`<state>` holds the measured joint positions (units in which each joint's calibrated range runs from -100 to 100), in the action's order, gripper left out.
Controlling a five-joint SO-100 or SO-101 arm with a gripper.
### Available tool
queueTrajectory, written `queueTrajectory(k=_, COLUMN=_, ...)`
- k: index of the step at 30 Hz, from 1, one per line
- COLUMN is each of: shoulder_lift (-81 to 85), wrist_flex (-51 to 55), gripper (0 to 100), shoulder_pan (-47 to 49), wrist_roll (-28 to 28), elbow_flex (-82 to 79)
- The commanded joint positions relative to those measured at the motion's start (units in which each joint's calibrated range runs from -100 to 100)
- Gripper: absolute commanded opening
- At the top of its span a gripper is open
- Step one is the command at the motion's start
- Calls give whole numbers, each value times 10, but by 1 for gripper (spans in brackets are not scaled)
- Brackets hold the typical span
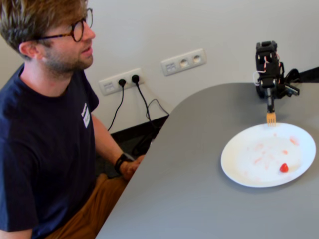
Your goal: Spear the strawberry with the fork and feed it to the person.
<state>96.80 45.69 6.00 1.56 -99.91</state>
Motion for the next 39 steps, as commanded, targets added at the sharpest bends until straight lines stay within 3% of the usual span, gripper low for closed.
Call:
queueTrajectory(k=1, shoulder_lift=0, wrist_flex=1, gripper=1, shoulder_pan=-4, wrist_roll=5, elbow_flex=-1)
queueTrajectory(k=15, shoulder_lift=9, wrist_flex=-14, gripper=1, shoulder_pan=-7, wrist_roll=6, elbow_flex=5)
queueTrajectory(k=19, shoulder_lift=-17, wrist_flex=-49, gripper=1, shoulder_pan=-23, wrist_roll=3, elbow_flex=208)
queueTrajectory(k=21, shoulder_lift=-92, wrist_flex=-49, gripper=1, shoulder_pan=-23, wrist_roll=6, elbow_flex=309)
queueTrajectory(k=25, shoulder_lift=-494, wrist_flex=-46, gripper=1, shoulder_pan=-20, wrist_roll=1, elbow_flex=672)
queueTrajectory(k=28, shoulder_lift=-679, wrist_flex=-50, gripper=1, shoulder_pan=-5, wrist_roll=-13, elbow_flex=829)
queueTrajectory(k=30, shoulder_lift=-759, wrist_flex=-69, gripper=1, shoulder_pan=5, wrist_roll=-36, elbow_flex=873)
queueTrajectory(k=31, shoulder_lift=-826, wrist_flex=-131, gripper=1, shoulder_pan=20, wrist_roll=-47, elbow_flex=876)
queueTrajectory(k=36, shoulder_lift=-968, wrist_flex=-264, gripper=1, shoulder_pan=50, wrist_roll=-47, elbow_flex=879)
queueTrajectory(k=39, shoulder_lift=-1012, wrist_flex=-276, gripper=1, shoulder_pan=45, wrist_roll=-47, elbow_flex=906)
